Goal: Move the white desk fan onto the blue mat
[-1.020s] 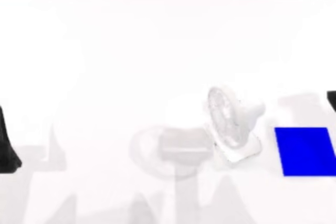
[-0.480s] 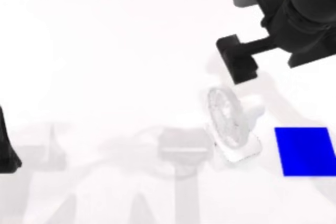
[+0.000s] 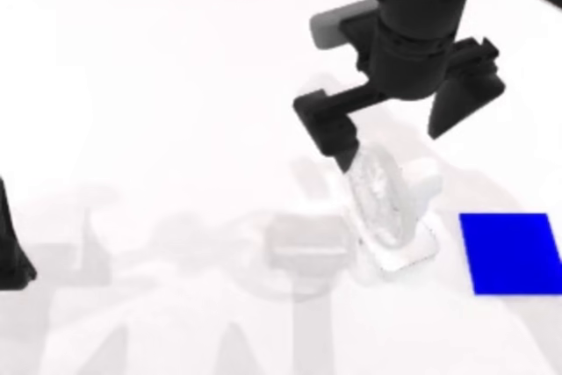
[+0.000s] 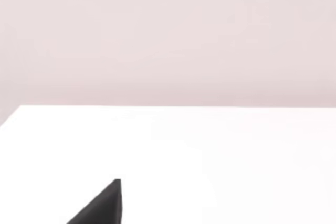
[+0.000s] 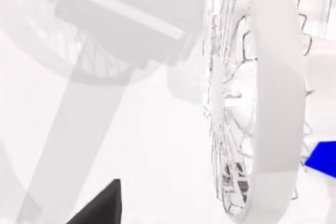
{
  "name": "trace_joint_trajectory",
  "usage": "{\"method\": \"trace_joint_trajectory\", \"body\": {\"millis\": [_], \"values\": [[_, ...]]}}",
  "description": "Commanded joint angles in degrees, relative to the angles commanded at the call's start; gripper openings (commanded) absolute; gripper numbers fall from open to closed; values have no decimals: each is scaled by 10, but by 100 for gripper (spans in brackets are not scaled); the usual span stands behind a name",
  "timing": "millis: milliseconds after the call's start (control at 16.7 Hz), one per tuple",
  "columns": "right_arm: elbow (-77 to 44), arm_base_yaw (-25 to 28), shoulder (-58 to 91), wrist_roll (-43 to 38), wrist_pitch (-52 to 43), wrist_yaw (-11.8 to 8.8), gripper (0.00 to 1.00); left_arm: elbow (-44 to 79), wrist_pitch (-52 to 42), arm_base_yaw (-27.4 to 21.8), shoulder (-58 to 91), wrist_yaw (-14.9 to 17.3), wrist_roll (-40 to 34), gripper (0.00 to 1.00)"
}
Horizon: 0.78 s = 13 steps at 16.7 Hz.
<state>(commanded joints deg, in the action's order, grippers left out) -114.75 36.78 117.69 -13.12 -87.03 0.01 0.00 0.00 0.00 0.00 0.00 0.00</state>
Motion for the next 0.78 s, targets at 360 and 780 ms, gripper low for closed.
{"method": "trace_joint_trajectory", "body": {"millis": [360,780], "values": [[11,-2,-2,1,11,0,100,0,0,0,0,0,0,100],[126,1,-10,-1,115,0,100,0,0,0,0,0,0,100]]}}
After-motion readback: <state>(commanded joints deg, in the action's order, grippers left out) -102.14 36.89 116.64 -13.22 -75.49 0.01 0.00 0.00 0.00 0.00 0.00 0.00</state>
